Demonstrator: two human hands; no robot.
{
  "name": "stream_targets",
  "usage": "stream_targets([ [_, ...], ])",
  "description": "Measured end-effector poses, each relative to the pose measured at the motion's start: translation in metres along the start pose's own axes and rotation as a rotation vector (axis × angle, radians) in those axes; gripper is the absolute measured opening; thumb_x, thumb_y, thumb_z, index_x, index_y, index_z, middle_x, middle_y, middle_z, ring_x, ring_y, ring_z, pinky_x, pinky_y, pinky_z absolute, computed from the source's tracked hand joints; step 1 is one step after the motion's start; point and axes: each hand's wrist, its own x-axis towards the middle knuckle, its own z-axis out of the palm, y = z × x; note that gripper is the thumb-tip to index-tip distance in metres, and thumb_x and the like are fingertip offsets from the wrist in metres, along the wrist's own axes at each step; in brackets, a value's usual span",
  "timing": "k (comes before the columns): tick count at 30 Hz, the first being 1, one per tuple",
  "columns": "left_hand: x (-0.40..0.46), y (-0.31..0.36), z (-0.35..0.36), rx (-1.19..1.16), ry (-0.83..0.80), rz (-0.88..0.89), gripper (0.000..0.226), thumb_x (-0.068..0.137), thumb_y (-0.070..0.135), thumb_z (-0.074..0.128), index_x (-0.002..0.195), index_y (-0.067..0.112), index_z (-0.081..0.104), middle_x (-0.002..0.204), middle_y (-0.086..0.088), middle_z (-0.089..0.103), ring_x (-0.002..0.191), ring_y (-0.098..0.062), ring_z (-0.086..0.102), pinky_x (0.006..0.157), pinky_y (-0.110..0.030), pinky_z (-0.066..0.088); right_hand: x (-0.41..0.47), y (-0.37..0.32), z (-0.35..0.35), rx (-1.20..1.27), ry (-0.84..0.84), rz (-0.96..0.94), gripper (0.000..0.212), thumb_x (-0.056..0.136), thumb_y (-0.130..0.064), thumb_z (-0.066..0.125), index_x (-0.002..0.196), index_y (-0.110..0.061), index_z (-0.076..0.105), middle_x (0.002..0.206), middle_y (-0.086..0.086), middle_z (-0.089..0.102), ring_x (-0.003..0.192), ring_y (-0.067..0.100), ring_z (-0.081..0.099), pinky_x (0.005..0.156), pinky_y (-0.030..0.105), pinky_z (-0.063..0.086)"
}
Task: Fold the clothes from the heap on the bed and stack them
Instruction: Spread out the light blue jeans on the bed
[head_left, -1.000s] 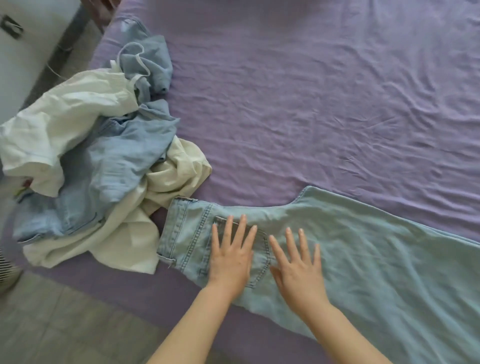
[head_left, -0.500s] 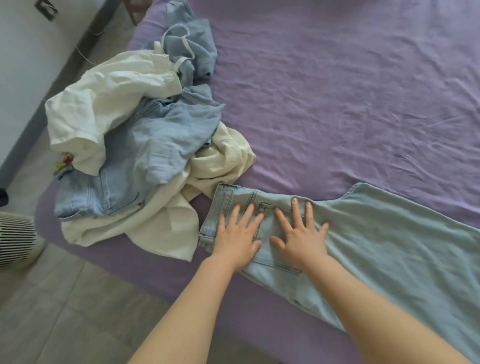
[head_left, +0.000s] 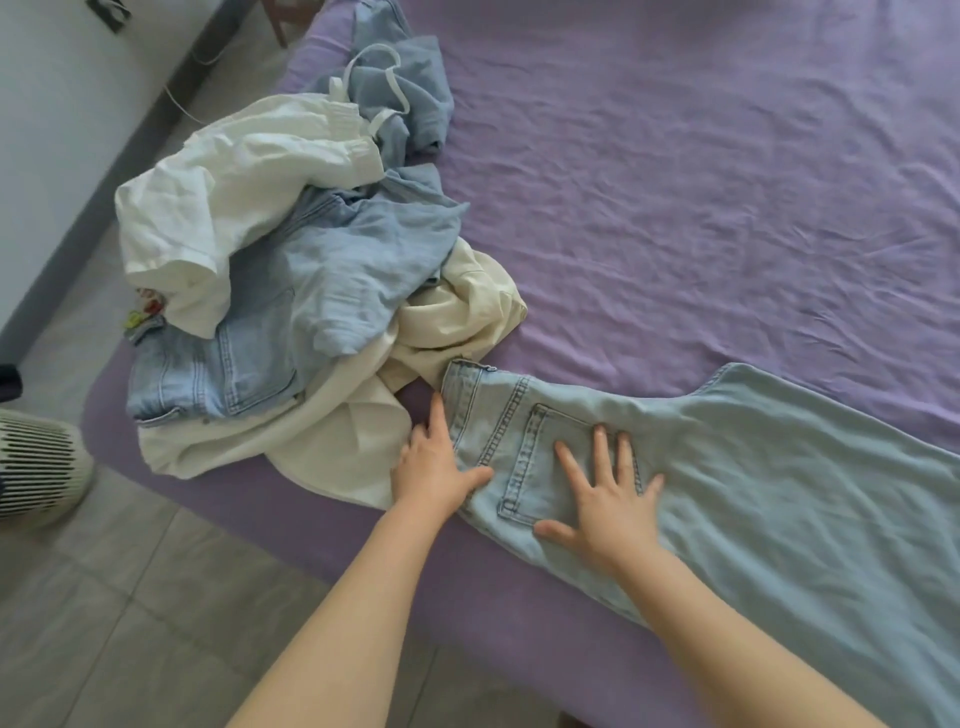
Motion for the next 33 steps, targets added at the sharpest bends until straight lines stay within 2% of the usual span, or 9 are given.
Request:
stream_targets([
  [4, -0.017, 0.006, -0.012, -0.184, 0.07, -0.013, 0.094, 0.08, 0.043, 0.071, 0.152, 0.02, 0.016, 0.137, -0.008, 0.053, 0.125, -0.028, 0.051, 0.103, -0.041, 0.039, -0.01, 0.006, -0.018, 0.18, -0.015, -0.011, 0.078, 0.088, -0.06, 0.047, 0.149, -0.041, 0.002, 0.158, 0.0, -0.019, 0.144, 0.026, -0.018, 0.112, 0.06, 0.01],
  [8, -0.056, 0.024, -0.026, -0.68, 0.046, 0.038, 0.037, 0.081, 0.021, 0.074, 0.116, 0.015, 0.061, 0.104, 0.003, 0.069, 0.101, -0.021, 0.065, 0.087, -0.036, 0.052, -0.035, -0.001, -0.042, 0.659, 0.111, -0.077, 0.063, 0.097, -0.036, 0.047, 0.151, -0.027, 0.016, 0.16, 0.001, 0.002, 0.147, 0.016, 0.004, 0.115, 0.025, 0.009],
  [13, -0.113, 0.061, -0.018, -1.164, -0.188, 0.134, 0.024, 0.092, 0.019, 0.062, 0.115, 0.024, 0.064, 0.106, -0.001, 0.073, 0.097, -0.016, 0.07, 0.074, -0.028, 0.056, -0.086, -0.015, -0.064, 1.374, 0.15, -0.175, 0.055, 0.092, -0.04, 0.052, 0.138, -0.046, 0.024, 0.143, -0.019, 0.035, 0.129, -0.004, 0.041, 0.101, 0.01, 0.035],
  [16, -0.136, 0.088, -0.006, -1.389, -0.277, 0.113, 0.027, 0.101, 0.02, 0.041, 0.118, 0.022, 0.061, 0.106, -0.008, 0.072, 0.092, -0.021, 0.07, 0.069, -0.026, 0.054, -0.104, -0.001, -0.067, 1.366, 0.219, -0.117, 0.067, 0.087, -0.036, 0.063, 0.141, -0.047, 0.024, 0.133, -0.016, 0.048, 0.118, -0.003, 0.052, 0.097, 0.02, 0.045],
  [18, -0.149, 0.102, 0.003, -1.464, -0.299, 0.113, 0.032, 0.102, 0.023, 0.035, 0.124, 0.026, 0.059, 0.111, -0.011, 0.07, 0.098, -0.024, 0.068, 0.081, -0.034, 0.054, -0.114, 0.016, -0.067, 1.31, 0.295, -0.094, 0.072, 0.085, -0.031, 0.068, 0.139, -0.048, 0.023, 0.125, -0.023, 0.052, 0.109, -0.008, 0.055, 0.09, 0.014, 0.045],
  [22, -0.174, 0.137, 0.023, -1.39, -0.315, 0.206, 0.032, 0.102, 0.028, 0.036, 0.125, 0.027, 0.059, 0.107, -0.009, 0.071, 0.096, -0.02, 0.068, 0.078, -0.031, 0.055, -0.14, 0.056, -0.054, 1.249, 0.465, 0.006, 0.081, 0.08, -0.016, 0.073, 0.142, -0.04, 0.028, 0.115, -0.026, 0.057, 0.104, -0.011, 0.055, 0.08, 0.003, 0.041],
  [26, -0.179, 0.166, 0.039, -1.221, -0.059, 0.235, 0.026, 0.1, 0.009, 0.044, 0.109, 0.023, 0.063, 0.111, -0.006, 0.067, 0.097, -0.006, 0.065, 0.081, -0.026, 0.055, -0.168, 0.101, -0.03, 1.408, 0.569, 0.145, 0.08, 0.081, -0.007, 0.071, 0.14, -0.04, 0.029, 0.12, -0.028, 0.056, 0.11, -0.01, 0.054, 0.085, 0.007, 0.044],
  [29, -0.169, 0.173, 0.057, -0.78, 0.047, 0.428, 0.037, 0.097, 0.001, 0.045, 0.126, 0.022, 0.055, 0.129, 0.004, 0.054, 0.126, -0.013, 0.047, 0.11, -0.027, 0.033, -0.176, 0.125, -0.01, 1.418, 0.605, 0.275, 0.078, 0.081, -0.003, 0.07, 0.144, -0.026, 0.032, 0.138, -0.011, 0.049, 0.124, 0.002, 0.048, 0.101, 0.02, 0.04],
  [33, -0.157, 0.187, 0.094, -0.213, -0.048, 0.566, 0.052, 0.1, 0.01, 0.039, 0.148, 0.028, 0.031, 0.159, 0.001, 0.018, 0.148, -0.02, 0.006, 0.118, -0.032, 0.006, -0.173, 0.147, 0.013, 1.402, 0.588, 0.37, 0.073, 0.081, 0.001, 0.068, 0.144, -0.015, 0.033, 0.139, 0.002, 0.049, 0.126, 0.015, 0.048, 0.106, 0.032, 0.038],
])
